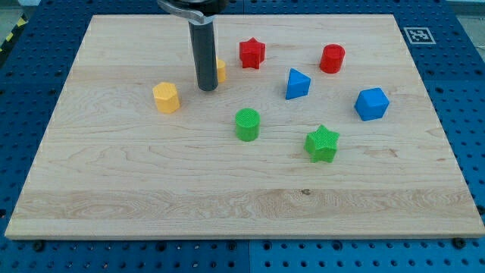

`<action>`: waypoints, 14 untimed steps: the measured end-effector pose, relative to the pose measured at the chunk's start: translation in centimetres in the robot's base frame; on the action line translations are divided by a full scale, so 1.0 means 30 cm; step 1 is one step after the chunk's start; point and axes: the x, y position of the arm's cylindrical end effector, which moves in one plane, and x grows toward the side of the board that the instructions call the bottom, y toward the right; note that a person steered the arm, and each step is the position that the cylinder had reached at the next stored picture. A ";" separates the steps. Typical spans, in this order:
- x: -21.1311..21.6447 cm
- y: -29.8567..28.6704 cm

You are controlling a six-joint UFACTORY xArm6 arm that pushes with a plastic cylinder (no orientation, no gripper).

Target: Slide yellow hexagon closer to yellow heart

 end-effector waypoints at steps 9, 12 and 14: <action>0.131 -0.320; 0.189 -0.140; 0.296 -0.052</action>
